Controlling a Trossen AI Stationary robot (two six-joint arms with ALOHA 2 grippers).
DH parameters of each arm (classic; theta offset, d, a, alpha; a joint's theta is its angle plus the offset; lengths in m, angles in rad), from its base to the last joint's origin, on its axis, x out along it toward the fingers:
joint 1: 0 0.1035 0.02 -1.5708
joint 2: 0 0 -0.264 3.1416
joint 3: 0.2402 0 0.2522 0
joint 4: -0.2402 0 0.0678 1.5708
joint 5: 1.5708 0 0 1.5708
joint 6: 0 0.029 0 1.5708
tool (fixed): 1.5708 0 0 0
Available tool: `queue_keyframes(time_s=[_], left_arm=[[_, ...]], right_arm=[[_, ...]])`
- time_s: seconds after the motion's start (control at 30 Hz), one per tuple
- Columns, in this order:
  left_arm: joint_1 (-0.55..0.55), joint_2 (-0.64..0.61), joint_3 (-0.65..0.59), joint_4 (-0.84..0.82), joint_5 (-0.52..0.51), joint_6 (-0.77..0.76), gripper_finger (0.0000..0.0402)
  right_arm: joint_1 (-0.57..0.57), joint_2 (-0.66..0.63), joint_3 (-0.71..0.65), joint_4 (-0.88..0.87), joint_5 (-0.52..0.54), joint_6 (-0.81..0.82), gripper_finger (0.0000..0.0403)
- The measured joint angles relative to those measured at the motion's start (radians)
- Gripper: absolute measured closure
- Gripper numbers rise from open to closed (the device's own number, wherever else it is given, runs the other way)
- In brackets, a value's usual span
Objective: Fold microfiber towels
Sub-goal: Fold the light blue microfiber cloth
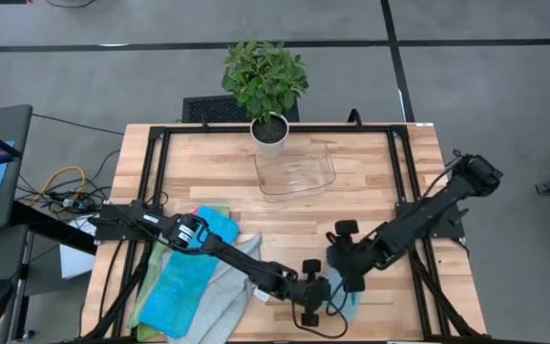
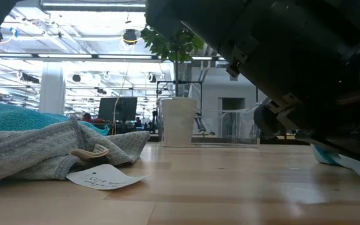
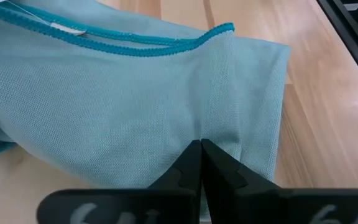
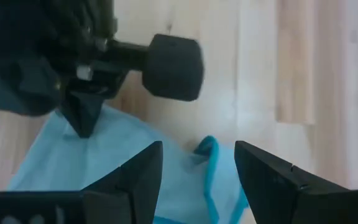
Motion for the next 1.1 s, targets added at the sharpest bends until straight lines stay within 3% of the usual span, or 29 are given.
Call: queue_keyframes(time_s=[0.27,0.67,0.97,1.1], left_arm=[[-0.002,0.0,0.0,0.0,-0.007,-0.014,0.0401],[-0.003,0.0,-0.001,0.001,-0.021,-0.03,0.0401],[-0.003,0.0,-0.001,0.0,-0.026,-0.037,0.0401],[-0.003,0.0,-0.001,0.0,-0.026,-0.037,0.0401]], right_arm=[[-0.057,-0.001,-0.095,0.149,-0.066,-0.069,0.0177],[-0.116,-0.001,-0.206,0.23,-0.112,-0.075,0.0184],[-0.138,-0.001,-0.246,0.268,-0.157,-0.077,0.0275],[-0.147,-0.011,-0.246,0.287,-0.187,-0.022,0.0356]])
